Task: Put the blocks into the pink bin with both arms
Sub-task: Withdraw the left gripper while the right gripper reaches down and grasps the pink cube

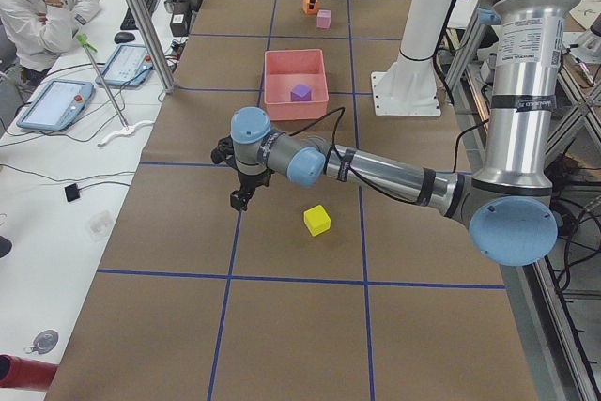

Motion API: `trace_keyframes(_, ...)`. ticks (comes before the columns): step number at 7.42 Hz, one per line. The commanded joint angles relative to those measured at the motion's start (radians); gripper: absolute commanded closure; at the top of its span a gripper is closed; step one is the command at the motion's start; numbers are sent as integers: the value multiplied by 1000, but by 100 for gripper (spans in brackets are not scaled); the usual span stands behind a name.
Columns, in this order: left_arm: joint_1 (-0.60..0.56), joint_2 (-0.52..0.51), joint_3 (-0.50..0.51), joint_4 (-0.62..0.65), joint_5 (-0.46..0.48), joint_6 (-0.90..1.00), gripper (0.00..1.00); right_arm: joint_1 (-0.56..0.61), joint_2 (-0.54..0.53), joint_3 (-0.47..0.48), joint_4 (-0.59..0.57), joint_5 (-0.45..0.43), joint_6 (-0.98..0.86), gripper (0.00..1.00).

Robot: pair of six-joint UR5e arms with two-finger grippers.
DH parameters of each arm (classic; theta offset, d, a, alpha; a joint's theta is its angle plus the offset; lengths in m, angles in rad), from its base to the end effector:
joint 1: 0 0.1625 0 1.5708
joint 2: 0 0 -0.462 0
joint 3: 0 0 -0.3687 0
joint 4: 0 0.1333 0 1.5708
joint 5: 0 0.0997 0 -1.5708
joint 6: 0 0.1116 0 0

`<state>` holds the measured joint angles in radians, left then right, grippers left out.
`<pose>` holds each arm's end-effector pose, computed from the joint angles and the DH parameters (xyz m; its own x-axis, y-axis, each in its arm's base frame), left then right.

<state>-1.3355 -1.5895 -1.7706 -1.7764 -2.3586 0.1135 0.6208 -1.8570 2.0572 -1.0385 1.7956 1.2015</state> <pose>0.0620 -0.4909 0.5752 0.5899 0.5456 -0.5952 -0.2811 0.8298 0.4820 -0.2442 -0.3079 0.5466 0.7249 0.0858 0.6835 -0.1974 0.9765 0.0868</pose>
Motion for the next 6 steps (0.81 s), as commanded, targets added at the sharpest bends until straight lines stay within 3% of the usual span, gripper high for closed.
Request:
trace_keyframes(1, -1, 0, -3, 0, -1, -6, 0, -33, -71, -2, 57, -45, 26, 1)
trace_keyframes(4, -1, 0, -3, 0, -1, -8, 0, -125, -41, -34, 57, -116, 178, 1)
trace_keyframes(6, -1, 0, -4, 0, -2, -9, 0, -142, -40, -45, 57, -139, 173, 1)
